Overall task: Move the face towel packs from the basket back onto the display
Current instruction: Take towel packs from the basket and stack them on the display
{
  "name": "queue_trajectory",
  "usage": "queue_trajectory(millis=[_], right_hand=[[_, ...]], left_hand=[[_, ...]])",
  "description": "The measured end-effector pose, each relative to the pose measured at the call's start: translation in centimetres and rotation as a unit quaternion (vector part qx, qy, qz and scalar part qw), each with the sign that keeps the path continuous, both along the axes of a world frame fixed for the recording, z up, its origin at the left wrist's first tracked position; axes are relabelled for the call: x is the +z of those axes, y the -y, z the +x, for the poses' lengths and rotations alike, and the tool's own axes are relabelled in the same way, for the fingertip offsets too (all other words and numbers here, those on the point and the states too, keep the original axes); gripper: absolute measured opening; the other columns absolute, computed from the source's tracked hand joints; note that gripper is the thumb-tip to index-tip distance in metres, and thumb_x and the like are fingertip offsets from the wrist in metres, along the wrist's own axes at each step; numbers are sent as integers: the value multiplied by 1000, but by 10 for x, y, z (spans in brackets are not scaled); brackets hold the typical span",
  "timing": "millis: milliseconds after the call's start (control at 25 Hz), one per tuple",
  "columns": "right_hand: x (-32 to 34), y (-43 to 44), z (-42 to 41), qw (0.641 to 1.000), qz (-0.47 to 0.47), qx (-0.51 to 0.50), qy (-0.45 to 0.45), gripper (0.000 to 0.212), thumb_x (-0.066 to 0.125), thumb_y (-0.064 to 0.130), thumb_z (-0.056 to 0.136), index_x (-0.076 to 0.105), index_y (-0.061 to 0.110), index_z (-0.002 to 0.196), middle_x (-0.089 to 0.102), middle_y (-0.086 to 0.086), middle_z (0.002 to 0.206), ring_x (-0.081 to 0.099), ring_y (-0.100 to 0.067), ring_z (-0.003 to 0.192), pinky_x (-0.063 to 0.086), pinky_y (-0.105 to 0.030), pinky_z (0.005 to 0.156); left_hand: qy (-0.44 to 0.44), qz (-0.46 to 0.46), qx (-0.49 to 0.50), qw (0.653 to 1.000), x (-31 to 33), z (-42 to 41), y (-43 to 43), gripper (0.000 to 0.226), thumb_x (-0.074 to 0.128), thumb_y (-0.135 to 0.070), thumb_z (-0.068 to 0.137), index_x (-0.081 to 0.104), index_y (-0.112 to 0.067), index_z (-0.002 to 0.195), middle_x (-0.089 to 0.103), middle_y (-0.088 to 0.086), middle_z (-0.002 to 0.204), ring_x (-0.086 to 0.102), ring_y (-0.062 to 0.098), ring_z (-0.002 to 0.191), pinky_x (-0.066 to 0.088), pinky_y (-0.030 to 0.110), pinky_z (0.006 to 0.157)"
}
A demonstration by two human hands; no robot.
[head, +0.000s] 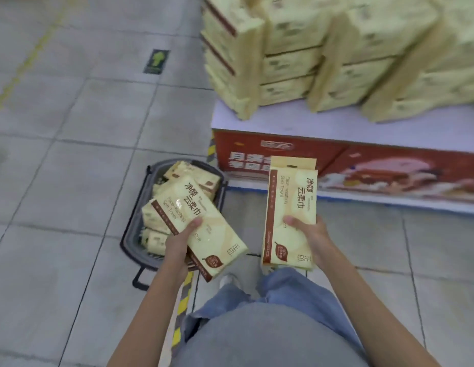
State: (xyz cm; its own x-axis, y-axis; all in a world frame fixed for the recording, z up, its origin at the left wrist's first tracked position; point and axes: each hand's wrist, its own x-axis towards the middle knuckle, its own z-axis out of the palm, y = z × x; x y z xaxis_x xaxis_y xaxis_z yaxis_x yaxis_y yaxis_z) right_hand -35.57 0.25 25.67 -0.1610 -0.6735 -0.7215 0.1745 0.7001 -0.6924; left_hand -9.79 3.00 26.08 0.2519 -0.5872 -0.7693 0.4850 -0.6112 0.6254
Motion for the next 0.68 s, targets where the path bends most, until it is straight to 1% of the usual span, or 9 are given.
queue_trajectory(millis=[80, 120, 200, 280, 400, 440, 520, 680], right_hand=[[-3, -31, -39, 998, 5, -68, 5, 54, 79, 14, 69, 54, 12, 116, 71, -7, 100, 70, -25, 85, 56, -35, 62], [-5, -45, -56, 995, 6, -98, 6, 55, 80, 14, 68, 54, 11, 117, 71, -9, 102, 70, -27, 86, 57, -38, 65], [-8, -72, -90, 988, 6, -156, 7, 52, 80, 13, 68, 57, 10, 115, 71, -12, 103, 70, -29, 87, 57, -41, 69], [-9, -99, -126, 978, 7, -210, 9, 49, 79, 12, 69, 58, 10, 113, 72, -12, 100, 70, -30, 85, 57, -40, 69], [-9, -135, -182, 961, -1, -275, 11, 45, 78, 11, 71, 57, 10, 110, 71, -11, 98, 70, -28, 82, 56, -37, 64], [-10, -145, -201, 956, -3, -293, 9, 41, 77, 11, 71, 57, 11, 107, 71, -11, 96, 70, -27, 81, 56, -36, 62], [-12, -163, -239, 945, -11, -326, 8, 38, 76, 10, 72, 57, 13, 105, 71, -10, 95, 70, -28, 81, 56, -38, 64], [-18, -167, -303, 928, -14, -371, 19, 57, 79, 13, 69, 51, 9, 118, 70, -13, 104, 69, -32, 89, 57, -48, 76]], left_hand=[[-2, -14, -58, 998, 2, -37, 15, 35, 71, -17, 78, 62, -13, 112, 71, 7, 100, 68, 22, 84, 56, 30, 58], [-6, -17, -88, 996, 3, -57, 22, 34, 71, -17, 78, 63, -14, 111, 71, 7, 100, 68, 23, 86, 56, 32, 63], [-16, -28, -145, 989, 4, -100, 34, 29, 71, -16, 77, 64, -17, 106, 71, 6, 102, 67, 24, 91, 54, 37, 71], [-15, -40, -201, 979, 2, -150, 39, 26, 70, -15, 78, 63, -20, 103, 70, 4, 103, 67, 23, 93, 53, 38, 75], [-22, -29, -258, 966, -1, -225, 36, 26, 69, -16, 80, 62, -19, 105, 69, 5, 104, 66, 23, 93, 53, 39, 75], [-28, -22, -270, 962, -3, -248, 34, 22, 68, -17, 81, 62, -20, 101, 69, 4, 103, 65, 23, 92, 53, 38, 74], [-32, -18, -295, 955, -5, -294, 28, 18, 68, -18, 81, 61, -22, 97, 69, 4, 101, 65, 23, 92, 53, 39, 74], [-37, -25, -322, 946, -2, -360, 30, 19, 66, -17, 82, 59, -21, 100, 69, 5, 101, 65, 23, 91, 52, 37, 70]])
